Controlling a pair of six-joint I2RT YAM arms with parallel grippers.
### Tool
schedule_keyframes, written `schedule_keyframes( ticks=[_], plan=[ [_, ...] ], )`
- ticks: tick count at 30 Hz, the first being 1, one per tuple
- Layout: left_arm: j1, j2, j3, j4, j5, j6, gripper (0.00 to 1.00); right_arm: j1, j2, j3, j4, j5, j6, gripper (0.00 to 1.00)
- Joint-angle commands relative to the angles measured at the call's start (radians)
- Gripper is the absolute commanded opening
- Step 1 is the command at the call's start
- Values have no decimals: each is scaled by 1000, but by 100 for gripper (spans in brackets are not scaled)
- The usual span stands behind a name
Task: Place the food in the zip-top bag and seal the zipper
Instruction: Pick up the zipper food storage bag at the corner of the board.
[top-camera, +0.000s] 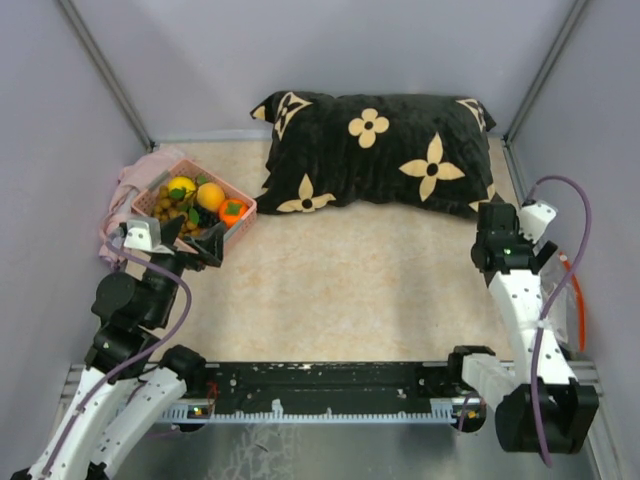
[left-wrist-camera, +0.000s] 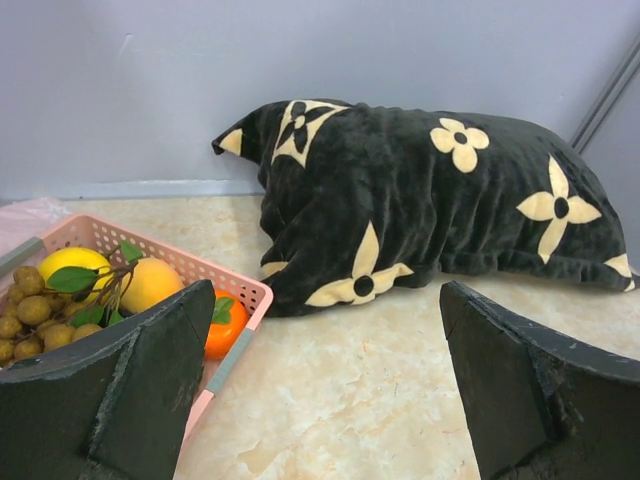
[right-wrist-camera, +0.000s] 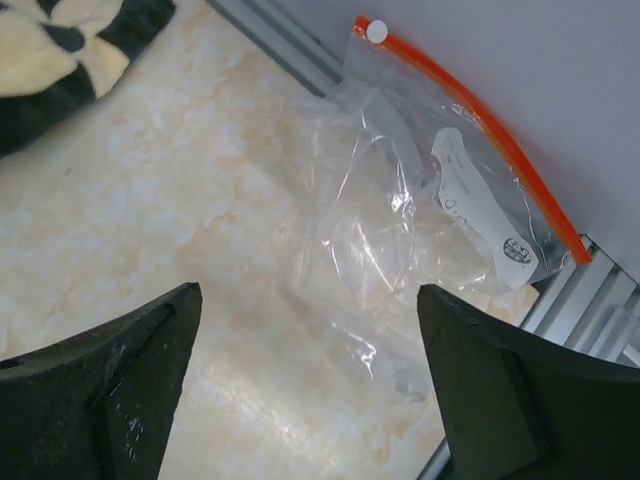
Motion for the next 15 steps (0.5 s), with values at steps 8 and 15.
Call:
schedule_keyframes(
  ticks=[8, 15],
  plan=[
    [-23, -20, -7, 13, -10, 18, 100, -189, 207, -111, 348, 33, 70, 89],
    [-23, -5, -9, 15, -1, 19, 100, -231, 325, -128, 442, 35, 31, 62]
  ],
)
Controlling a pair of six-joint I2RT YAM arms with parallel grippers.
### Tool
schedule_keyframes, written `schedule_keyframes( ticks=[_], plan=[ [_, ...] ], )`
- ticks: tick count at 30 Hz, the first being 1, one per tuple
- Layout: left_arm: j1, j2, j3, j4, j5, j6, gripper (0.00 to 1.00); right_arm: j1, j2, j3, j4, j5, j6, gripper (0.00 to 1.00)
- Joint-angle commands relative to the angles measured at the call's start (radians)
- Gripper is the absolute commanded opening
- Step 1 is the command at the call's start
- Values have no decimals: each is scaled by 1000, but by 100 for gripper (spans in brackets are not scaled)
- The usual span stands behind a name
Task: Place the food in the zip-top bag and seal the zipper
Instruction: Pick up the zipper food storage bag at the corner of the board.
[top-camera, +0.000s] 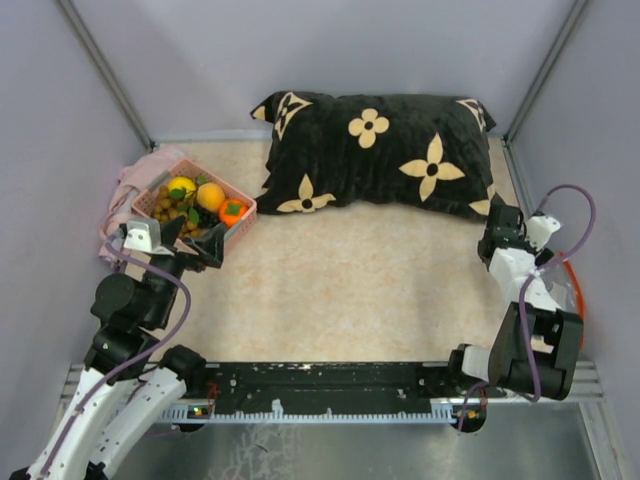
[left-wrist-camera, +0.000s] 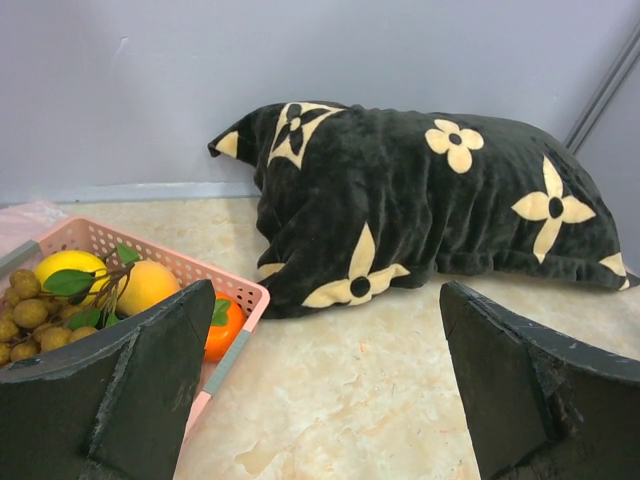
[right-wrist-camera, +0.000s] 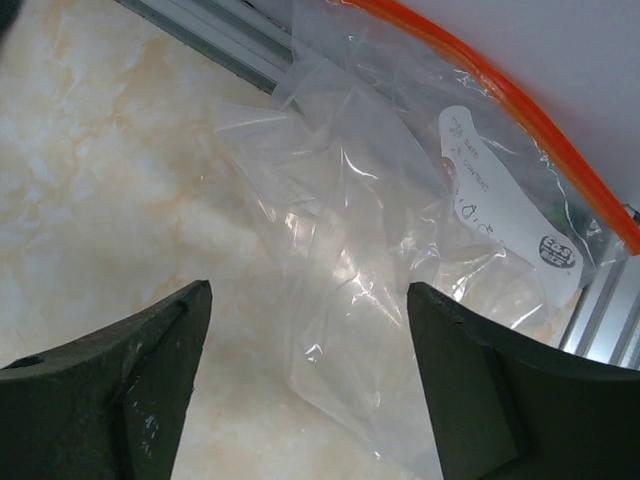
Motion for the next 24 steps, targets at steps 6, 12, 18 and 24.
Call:
schedule_keyframes(
  ticks=[6, 12, 18, 24],
  plan=[
    [-3, 22, -7, 14, 14, 14, 100, -19, -5, -23, 132, -21, -32, 8],
    [-4, 34, -8, 14, 14, 16, 100, 65, -85, -28, 103, -108, -82, 0],
    [-4, 49, -9, 15, 20, 12, 100, 223, -166, 4, 36, -206, -120, 0],
    [-2, 73, -5, 14, 41, 6, 100, 441, -272, 3, 80, -350, -215, 0]
  ],
)
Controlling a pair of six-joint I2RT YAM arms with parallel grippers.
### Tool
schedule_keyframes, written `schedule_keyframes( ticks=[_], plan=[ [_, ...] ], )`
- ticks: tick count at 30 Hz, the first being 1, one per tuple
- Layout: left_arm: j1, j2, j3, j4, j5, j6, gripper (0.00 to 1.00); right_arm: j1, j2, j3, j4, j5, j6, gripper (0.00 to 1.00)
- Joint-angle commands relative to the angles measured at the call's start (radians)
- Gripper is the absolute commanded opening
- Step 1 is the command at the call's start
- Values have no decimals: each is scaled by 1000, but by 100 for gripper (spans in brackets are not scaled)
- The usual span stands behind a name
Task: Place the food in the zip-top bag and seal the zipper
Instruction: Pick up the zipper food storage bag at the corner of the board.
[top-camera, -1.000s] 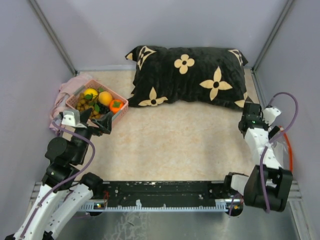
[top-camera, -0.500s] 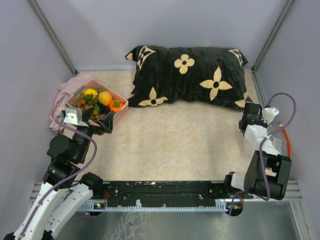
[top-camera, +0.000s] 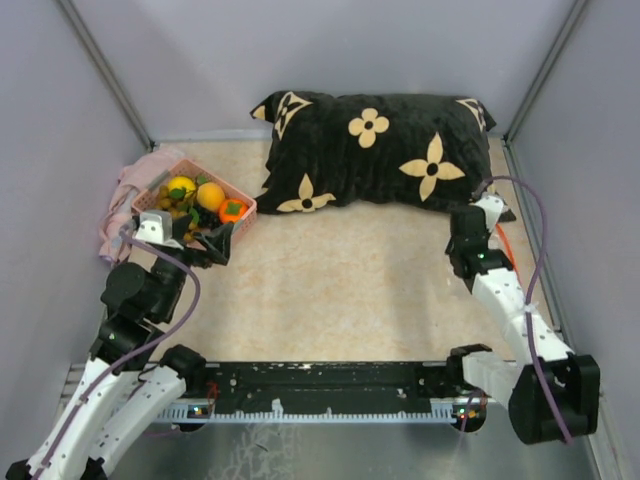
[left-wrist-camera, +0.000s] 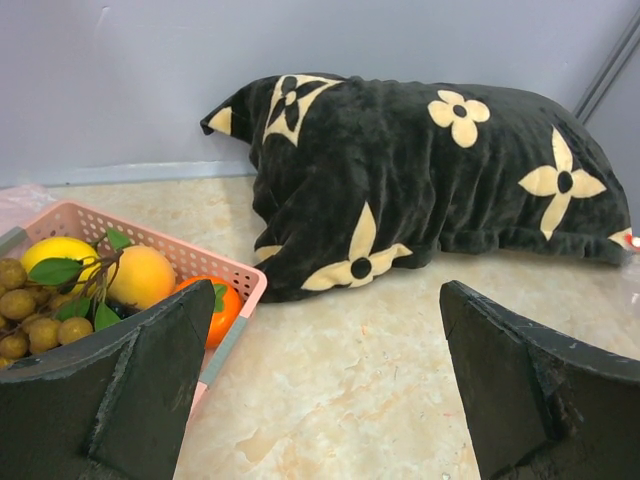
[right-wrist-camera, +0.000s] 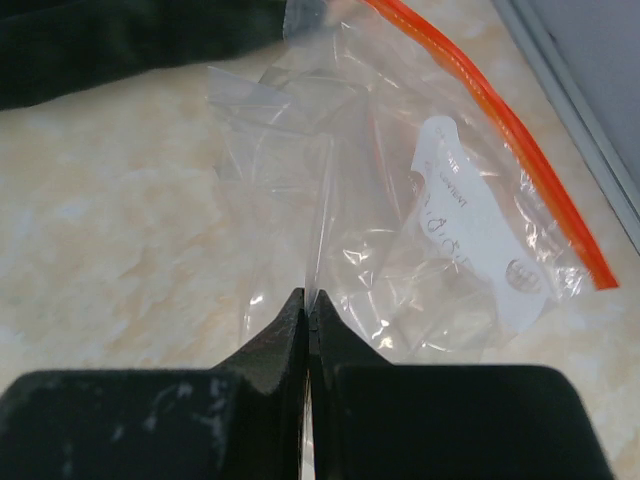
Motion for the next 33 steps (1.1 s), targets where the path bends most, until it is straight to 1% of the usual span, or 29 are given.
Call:
schedule_keyframes(
  ticks=[1, 6, 11, 14, 16, 20, 23, 25, 27, 30, 33],
  plan=[
    [-3, 22, -3, 14, 37, 2, 100, 171, -90, 39, 60, -118, -96, 0],
    [-3, 71, 10, 11, 81, -19, 100, 325, -79, 61, 135, -318, -221, 0],
    [-3, 163, 54, -23, 125, -48, 100, 530, 4, 118, 143, -323, -396, 0],
    [-2, 221, 78, -60, 161, -78, 100, 581, 51, 145, 151, -427, -490, 0],
    [-1, 255, 90, -80, 192, -105, 100, 609, 61, 141, 188, -483, -543, 0],
    [-1, 303, 72, -89, 216, -190, 100, 699, 30, 64, 319, -553, -730, 0],
    [0, 339, 54, -89, 243, -236, 100, 725, -15, -11, 406, -671, -867, 0],
    [-2, 375, 50, -85, 267, -262, 100, 727, -51, -64, 442, -783, -954, 0],
    [1, 410, 52, -81, 291, -279, 100, 729, -85, -94, 461, -852, -1032, 0],
    [16, 463, 66, -84, 311, -281, 100, 729, -112, -117, 468, -899, -1107, 0],
    [40, 519, 85, -94, 388, -277, 100, 730, -130, -126, 473, -918, -1126, 0]
  ],
)
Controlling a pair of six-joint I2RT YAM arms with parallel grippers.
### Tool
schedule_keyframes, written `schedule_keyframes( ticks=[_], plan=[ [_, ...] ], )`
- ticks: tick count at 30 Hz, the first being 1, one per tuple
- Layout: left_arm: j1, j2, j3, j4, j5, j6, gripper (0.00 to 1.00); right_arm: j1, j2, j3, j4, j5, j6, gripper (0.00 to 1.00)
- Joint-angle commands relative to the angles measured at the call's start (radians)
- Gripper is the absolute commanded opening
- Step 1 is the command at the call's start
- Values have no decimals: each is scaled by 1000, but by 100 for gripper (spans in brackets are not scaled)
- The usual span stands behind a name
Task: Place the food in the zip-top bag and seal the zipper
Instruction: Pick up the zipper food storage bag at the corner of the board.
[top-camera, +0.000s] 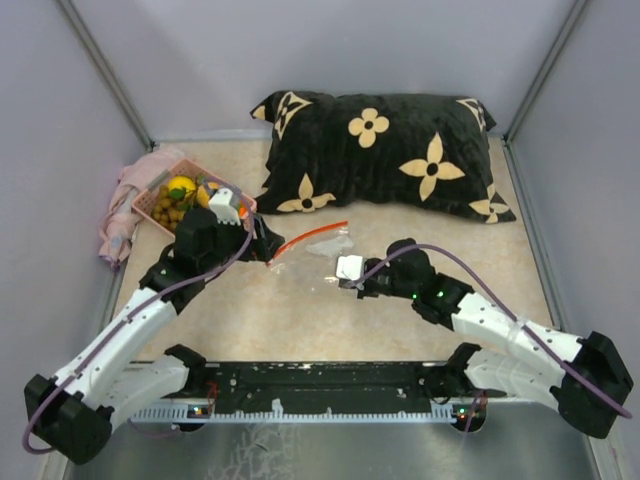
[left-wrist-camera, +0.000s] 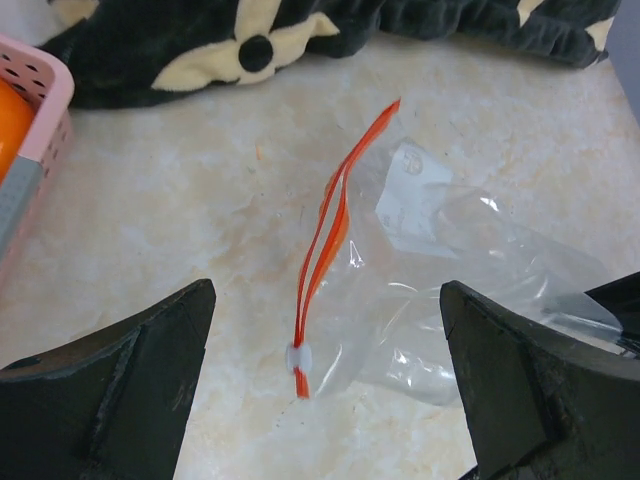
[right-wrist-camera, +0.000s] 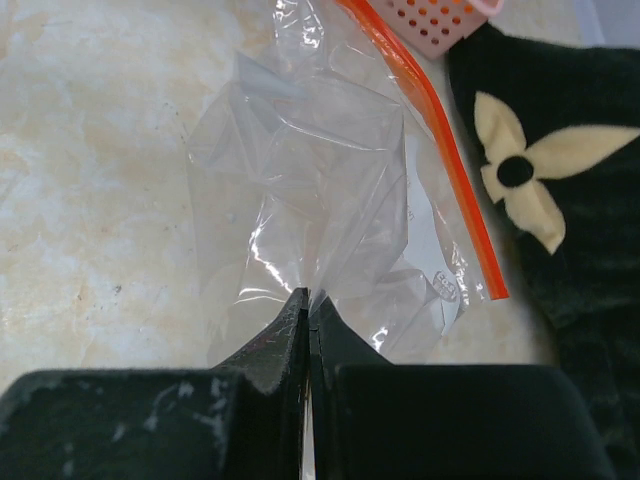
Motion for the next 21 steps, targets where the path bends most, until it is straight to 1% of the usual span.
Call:
schedule_keyframes(
  ticks=[1, 6, 9, 13, 16, 19, 21],
  plan=[
    [35, 69, 32, -5, 136, -22, 100, 7, -50, -5, 104, -107, -130, 0],
    [128, 173, 25, 11, 333, -34, 97, 17, -71, -23, 127, -119, -149, 0],
    [195, 217, 5, 38, 477, -49, 91, 22, -75, -29, 137, -115, -155, 0],
    [210, 256, -9, 57, 612, -58, 79, 25, -73, -39, 157, -104, -156, 0],
    [210, 258, -29, 84, 670, -62, 70, 25, -71, -44, 163, -89, -162, 0],
    [210, 257, -47, 79, 678, -51, 62, 26, -72, -46, 168, -85, -165, 0],
    [210, 259, -65, 75, 671, -43, 58, 25, -74, -47, 175, -79, -169, 0]
  ],
)
